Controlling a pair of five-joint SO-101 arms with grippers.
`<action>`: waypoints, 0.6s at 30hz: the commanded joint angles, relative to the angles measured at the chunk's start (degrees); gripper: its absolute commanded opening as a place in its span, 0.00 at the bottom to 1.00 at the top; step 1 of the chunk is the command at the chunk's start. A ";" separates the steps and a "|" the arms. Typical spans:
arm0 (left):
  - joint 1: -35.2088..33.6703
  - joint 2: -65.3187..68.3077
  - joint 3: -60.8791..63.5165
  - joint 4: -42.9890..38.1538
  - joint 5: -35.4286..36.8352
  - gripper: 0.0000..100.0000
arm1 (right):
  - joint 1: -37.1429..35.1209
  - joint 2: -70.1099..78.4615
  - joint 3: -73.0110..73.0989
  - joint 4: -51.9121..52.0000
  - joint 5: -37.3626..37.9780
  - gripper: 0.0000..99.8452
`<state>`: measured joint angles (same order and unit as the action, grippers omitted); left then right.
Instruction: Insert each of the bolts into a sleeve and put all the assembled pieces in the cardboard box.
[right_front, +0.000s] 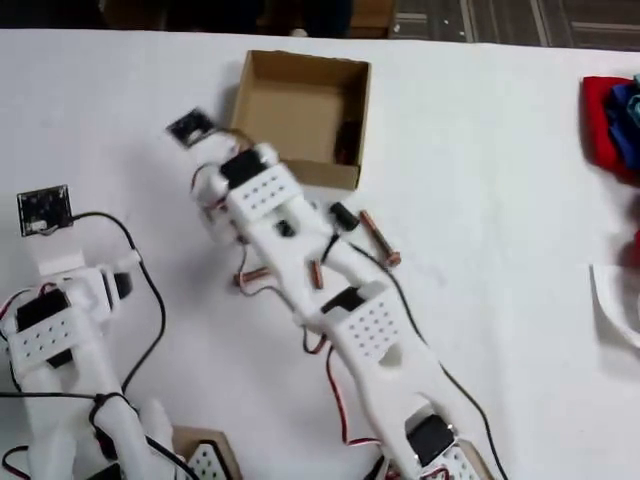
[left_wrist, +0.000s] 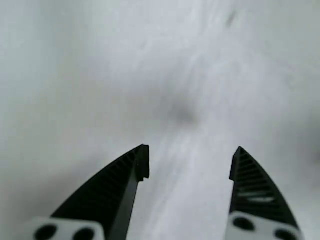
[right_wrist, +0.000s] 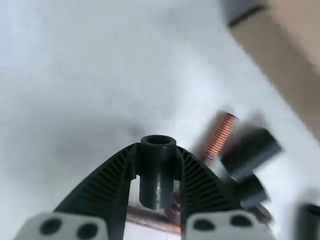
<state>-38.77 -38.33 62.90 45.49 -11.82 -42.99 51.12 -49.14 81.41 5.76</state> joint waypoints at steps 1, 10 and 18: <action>0.18 -0.26 -2.24 0.35 0.44 0.28 | -2.68 1.89 -0.62 -2.59 0.35 0.02; 0.35 -0.62 -2.59 1.14 0.35 0.28 | -2.77 5.05 -0.62 0.92 0.35 0.13; 0.44 -0.44 -5.32 1.14 0.35 0.28 | -2.77 5.49 -0.62 2.59 0.35 0.10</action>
<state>-38.77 -38.33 60.53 46.55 -11.82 -45.80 56.48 -49.67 82.81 5.76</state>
